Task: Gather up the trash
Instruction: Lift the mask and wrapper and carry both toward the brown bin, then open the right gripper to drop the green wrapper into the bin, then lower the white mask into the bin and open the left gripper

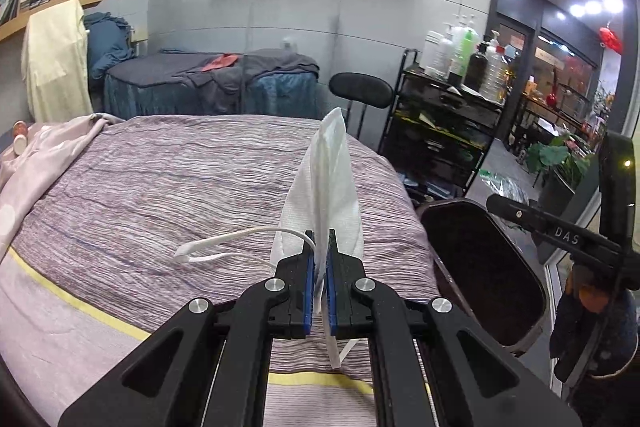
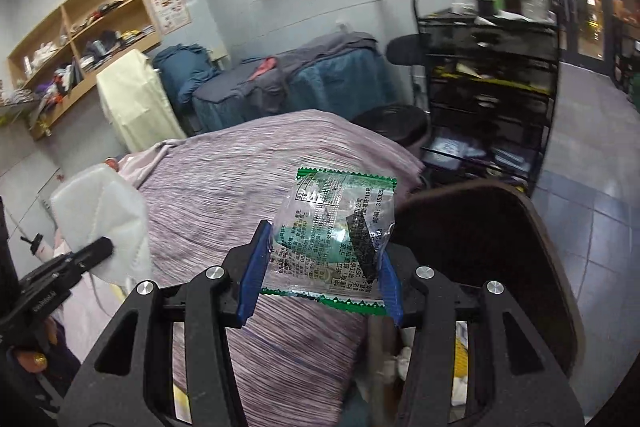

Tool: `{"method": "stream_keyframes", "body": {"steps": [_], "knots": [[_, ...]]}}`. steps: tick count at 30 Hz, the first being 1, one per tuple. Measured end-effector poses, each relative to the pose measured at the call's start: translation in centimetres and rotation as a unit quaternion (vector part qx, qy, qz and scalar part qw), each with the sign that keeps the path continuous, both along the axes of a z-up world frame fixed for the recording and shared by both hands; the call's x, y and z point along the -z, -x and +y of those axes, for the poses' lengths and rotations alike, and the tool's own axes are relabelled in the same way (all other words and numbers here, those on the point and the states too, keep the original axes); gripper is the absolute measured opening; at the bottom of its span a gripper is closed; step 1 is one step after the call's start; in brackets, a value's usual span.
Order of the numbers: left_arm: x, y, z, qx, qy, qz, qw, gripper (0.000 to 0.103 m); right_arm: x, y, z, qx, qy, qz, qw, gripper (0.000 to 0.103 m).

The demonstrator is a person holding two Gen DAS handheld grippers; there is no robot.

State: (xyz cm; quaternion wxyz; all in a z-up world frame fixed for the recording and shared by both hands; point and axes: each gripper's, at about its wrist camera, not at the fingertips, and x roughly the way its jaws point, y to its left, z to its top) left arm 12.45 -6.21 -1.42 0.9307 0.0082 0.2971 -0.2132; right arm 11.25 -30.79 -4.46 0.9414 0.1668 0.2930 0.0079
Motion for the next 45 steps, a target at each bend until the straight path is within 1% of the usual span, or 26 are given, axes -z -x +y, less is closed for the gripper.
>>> {"method": "stream_keyframes", "body": {"steps": [6,12,15,17,22,32,38,45], "knots": [[0.1,0.4,-2.1,0.019,-0.005,0.002,0.9998,0.006,2.5,1.3,-3.4,0.05,0.012,0.029,0.998,0.05],[0.3,0.7,-4.0,0.037,-0.008,0.008,0.9992,0.006,4.7,1.6,-5.1,0.073,0.015,0.051,0.996,0.051],[0.5,0.9,-5.0,0.046,-0.008,0.012,0.9988,0.006,5.4,1.6,-5.8,0.084,0.009,0.057,0.995,0.058],[0.7,1.0,-5.6,0.053,-0.007,0.015,0.9985,0.006,5.7,1.9,-6.2,0.093,0.004,0.056,0.994,0.076],[0.9,1.3,-6.9,0.068,-0.008,0.021,0.9974,0.006,5.8,2.8,-7.0,0.103,-0.009,0.042,0.994,0.08],[0.8,1.2,-10.7,0.113,-0.008,0.03,0.9931,0.006,4.8,5.2,-8.5,0.135,-0.017,0.009,0.991,0.082],[1.4,0.5,-13.6,0.139,-0.009,0.048,0.9891,0.006,4.5,6.6,-9.4,0.156,-0.017,-0.001,0.988,0.082],[2.4,-0.3,-16.6,0.162,-0.025,0.063,0.9844,0.006,4.5,8.0,-10.6,0.183,-0.02,-0.003,0.983,0.082]]}}
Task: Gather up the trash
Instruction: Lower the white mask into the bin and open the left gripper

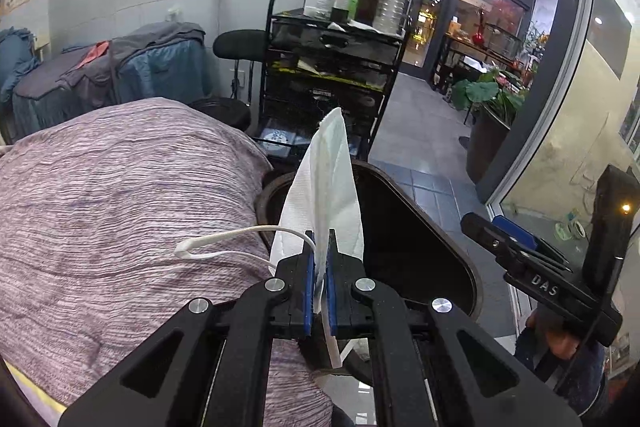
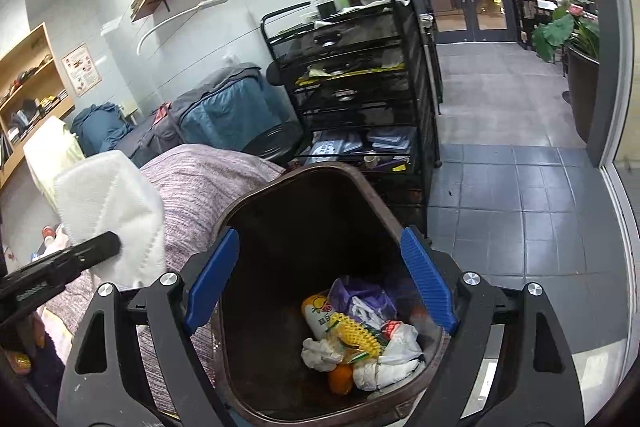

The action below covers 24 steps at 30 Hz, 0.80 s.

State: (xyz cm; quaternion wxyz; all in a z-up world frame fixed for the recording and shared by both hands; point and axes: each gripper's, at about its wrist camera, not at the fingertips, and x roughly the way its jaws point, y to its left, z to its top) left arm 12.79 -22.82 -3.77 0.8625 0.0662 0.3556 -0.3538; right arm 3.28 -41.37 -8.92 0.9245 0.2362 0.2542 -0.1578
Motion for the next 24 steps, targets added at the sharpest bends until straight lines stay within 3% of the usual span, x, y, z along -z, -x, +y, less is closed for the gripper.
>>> {"method": "stream_keyframes", "body": {"steps": [10,13,15,17,18,21,24], "knots": [[1.6,-1.1,-3.8,0.032,-0.042,0.014,0.9985,0.006,0.2,1.0,-1.0,0.019,-0.003,0.002,1.0,0.082],[2.0,-1.2,-4.6,0.034,-0.058,0.007,0.9977,0.016,0.2,1.1,-1.1,0.022,-0.004,0.002,1.0,0.082],[2.2,-1.1,-5.0,0.032,-0.067,-0.001,0.9973,0.034,0.3,1.2,-1.2,0.023,-0.004,0.004,1.0,0.082],[2.2,-1.0,-5.0,0.024,-0.069,-0.011,0.9973,0.067,0.3,1.3,-1.4,0.025,-0.005,0.004,1.0,0.083],[2.2,-0.9,-5.0,0.02,-0.07,-0.018,0.9972,0.075,0.4,1.3,-1.5,0.026,-0.005,0.005,1.0,0.083],[2.0,-0.7,-5.0,0.016,-0.077,-0.035,0.9963,0.087,0.5,1.3,-1.5,0.028,-0.007,0.007,1.0,0.083],[1.7,-0.6,-4.7,0.009,-0.076,-0.048,0.9959,0.092,0.5,1.3,-1.6,0.03,-0.008,0.005,0.999,0.087]]}}
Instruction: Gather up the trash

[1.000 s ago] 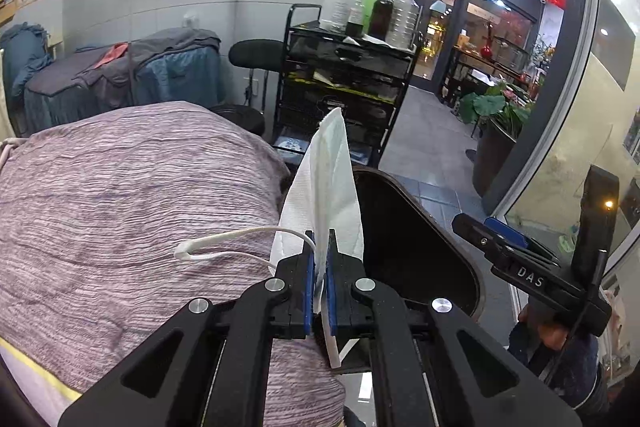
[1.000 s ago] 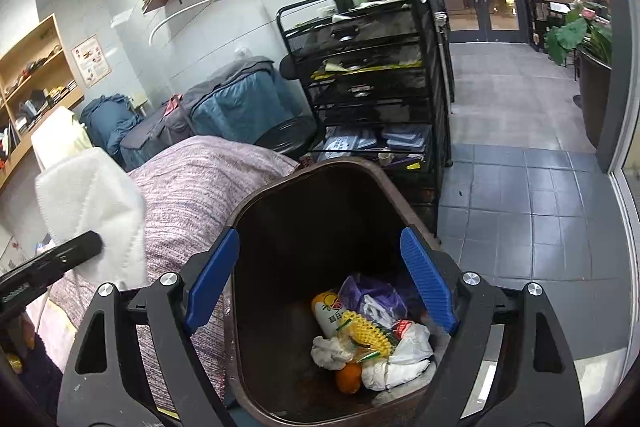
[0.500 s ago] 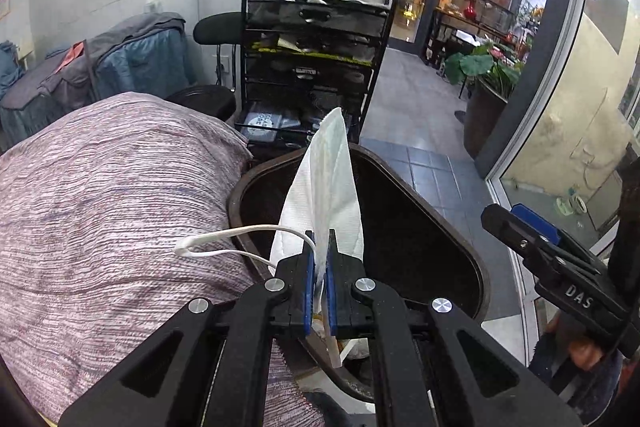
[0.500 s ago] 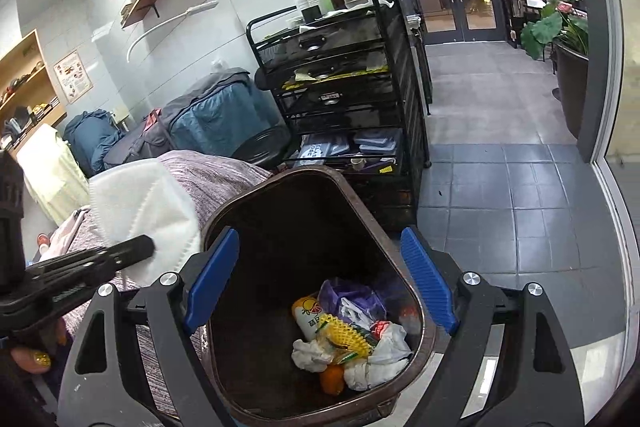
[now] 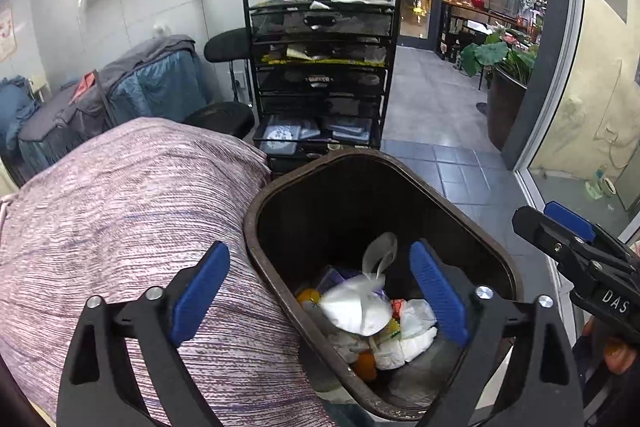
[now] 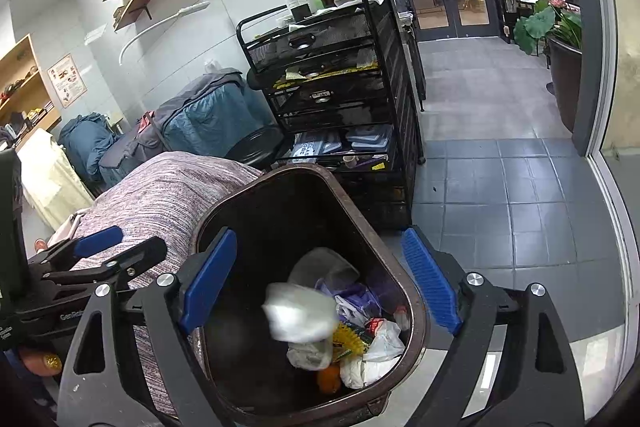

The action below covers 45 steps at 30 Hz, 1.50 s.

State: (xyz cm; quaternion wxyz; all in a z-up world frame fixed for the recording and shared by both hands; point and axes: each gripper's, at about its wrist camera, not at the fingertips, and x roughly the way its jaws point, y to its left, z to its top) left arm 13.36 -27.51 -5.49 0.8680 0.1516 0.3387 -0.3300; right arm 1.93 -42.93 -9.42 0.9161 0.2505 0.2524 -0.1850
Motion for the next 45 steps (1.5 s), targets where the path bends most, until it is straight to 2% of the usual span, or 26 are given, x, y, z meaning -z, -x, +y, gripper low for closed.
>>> {"method": "stream_keyframes", "body": {"steps": [3,7,15,21,27,32,40,45], "knots": [[-0.6,0.3,0.7,-0.011,0.012,-0.016,0.9997,0.096,-0.1,0.1,0.0,0.002,0.001,-0.003,1.0,0.088],[-1.9,0.8,2.5,-0.028,0.038,-0.036,0.9983,0.097,-0.4,0.1,0.3,0.001,0.005,-0.011,1.0,0.089],[-4.7,2.8,7.6,-0.077,0.084,-0.093,0.9892,0.097,-1.6,0.3,2.3,-0.008,0.022,-0.042,0.999,0.093],[-5.7,4.1,12.4,-0.146,0.098,-0.131,0.9757,0.097,-3.0,0.1,6.0,-0.031,0.054,-0.075,0.995,0.097],[-6.0,5.0,17.5,-0.202,0.122,-0.134,0.9624,0.097,-4.3,-0.4,11.3,-0.085,0.102,-0.094,0.987,0.097],[-5.7,6.6,20.9,-0.242,0.121,-0.149,0.9511,0.097,-4.8,-0.6,15.4,-0.132,0.104,-0.106,0.98,0.097],[-5.1,8.8,24.8,-0.282,0.114,-0.173,0.9367,0.097,-4.9,-0.2,21.0,-0.188,0.11,-0.119,0.969,0.097],[-5.2,9.7,26.9,-0.301,0.128,-0.18,0.9278,0.097,-5.4,0.4,23.0,-0.204,0.131,-0.13,0.961,0.097]]}}
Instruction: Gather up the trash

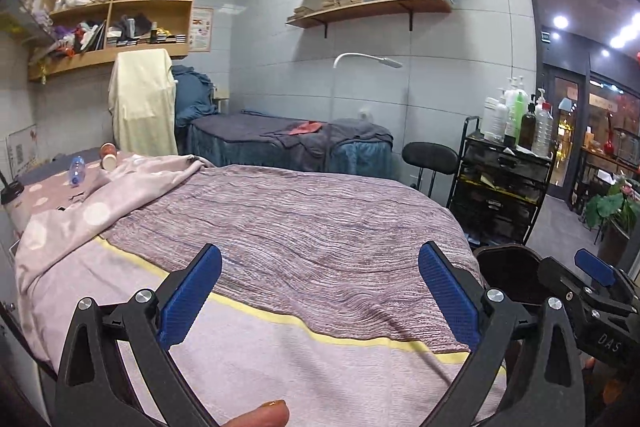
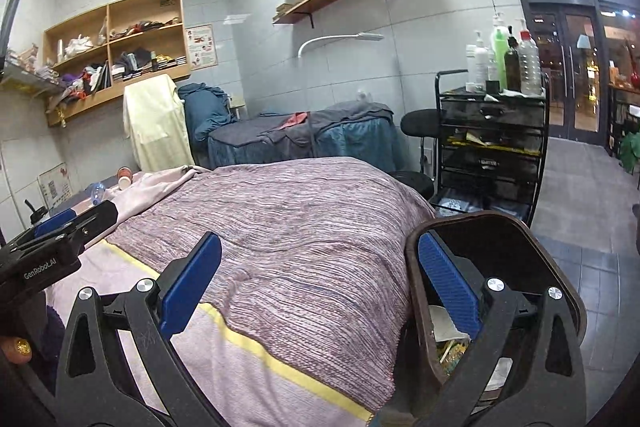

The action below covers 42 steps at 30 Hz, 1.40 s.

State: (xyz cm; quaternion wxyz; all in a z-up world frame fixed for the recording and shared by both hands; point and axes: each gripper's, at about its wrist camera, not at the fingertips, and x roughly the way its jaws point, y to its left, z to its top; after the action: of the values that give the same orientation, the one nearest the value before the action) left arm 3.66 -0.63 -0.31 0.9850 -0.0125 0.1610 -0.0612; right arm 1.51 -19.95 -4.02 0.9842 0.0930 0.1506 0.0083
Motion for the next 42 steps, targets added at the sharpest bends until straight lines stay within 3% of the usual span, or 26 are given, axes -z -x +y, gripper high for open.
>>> {"method": "stream_keyframes", "body": {"steps": [11,42], "knots": [[-0.2,0.9,0.8,0.004,0.022,-0.012,0.9997,0.097,-0.8,1.2,1.2,-0.005,0.015,-0.016,1.0,0.097],[-0.3,0.9,1.0,0.004,0.025,-0.013,0.9996,0.097,-0.3,1.0,0.5,-0.003,0.005,-0.012,1.0,0.097]]}}
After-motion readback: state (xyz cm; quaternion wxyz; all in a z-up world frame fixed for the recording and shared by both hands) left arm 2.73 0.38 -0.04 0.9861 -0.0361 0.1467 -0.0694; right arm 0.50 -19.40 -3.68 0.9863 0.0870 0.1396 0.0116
